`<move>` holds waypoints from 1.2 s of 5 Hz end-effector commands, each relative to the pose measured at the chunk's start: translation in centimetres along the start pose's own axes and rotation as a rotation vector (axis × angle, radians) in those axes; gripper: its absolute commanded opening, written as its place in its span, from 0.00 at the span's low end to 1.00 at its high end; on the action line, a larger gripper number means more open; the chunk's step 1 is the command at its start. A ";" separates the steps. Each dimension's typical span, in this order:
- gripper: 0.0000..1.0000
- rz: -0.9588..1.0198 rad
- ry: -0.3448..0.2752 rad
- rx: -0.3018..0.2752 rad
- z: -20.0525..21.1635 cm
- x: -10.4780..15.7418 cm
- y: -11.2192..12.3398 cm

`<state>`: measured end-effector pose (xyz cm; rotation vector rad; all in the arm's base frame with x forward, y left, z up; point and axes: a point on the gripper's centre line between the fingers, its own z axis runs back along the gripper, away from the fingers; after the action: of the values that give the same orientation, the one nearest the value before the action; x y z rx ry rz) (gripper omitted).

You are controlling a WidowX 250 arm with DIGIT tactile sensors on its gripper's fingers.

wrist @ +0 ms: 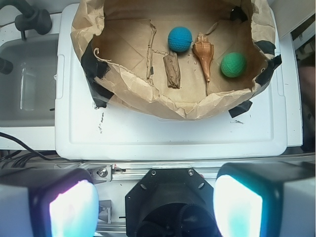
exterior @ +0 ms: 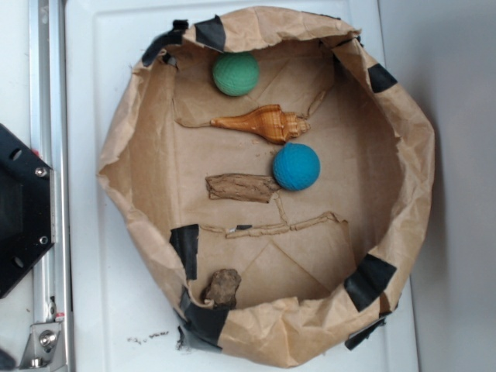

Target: Grab the green ball.

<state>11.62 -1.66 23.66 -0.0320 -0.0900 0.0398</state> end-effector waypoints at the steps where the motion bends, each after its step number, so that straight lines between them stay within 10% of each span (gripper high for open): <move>1: 1.00 0.000 0.000 0.000 0.0 0.0 0.0; 3: 1.00 0.224 -0.011 0.022 -2.8 8.6 0.9; 6: 1.00 0.889 0.005 0.043 -7.4 10.2 1.7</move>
<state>22.60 -0.17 16.34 -0.0121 -0.0332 0.9409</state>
